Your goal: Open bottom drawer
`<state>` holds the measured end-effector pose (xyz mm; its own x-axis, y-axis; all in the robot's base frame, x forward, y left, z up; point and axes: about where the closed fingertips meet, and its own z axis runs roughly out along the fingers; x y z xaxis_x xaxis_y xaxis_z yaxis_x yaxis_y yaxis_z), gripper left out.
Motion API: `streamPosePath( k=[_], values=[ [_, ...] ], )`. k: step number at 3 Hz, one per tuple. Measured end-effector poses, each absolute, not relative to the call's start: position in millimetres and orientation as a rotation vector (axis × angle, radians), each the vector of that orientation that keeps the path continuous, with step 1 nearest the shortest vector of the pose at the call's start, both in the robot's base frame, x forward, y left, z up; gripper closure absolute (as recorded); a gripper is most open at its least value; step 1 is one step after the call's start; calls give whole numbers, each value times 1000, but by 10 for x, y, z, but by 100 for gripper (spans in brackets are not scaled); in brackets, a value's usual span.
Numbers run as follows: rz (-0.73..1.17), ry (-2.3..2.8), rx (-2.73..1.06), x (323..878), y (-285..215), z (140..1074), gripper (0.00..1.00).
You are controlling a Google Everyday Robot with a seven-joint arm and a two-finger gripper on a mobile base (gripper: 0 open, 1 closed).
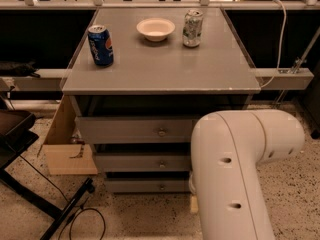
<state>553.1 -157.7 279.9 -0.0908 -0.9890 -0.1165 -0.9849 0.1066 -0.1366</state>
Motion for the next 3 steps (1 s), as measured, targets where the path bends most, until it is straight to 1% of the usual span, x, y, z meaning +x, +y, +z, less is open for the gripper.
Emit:
streamPosePath(
  k=[2,3],
  values=[
    [-104,2090,-2069,5779,-1523,2547,0],
    [-84,2091,-2059,5833,-1484,2356,0]
  ],
)
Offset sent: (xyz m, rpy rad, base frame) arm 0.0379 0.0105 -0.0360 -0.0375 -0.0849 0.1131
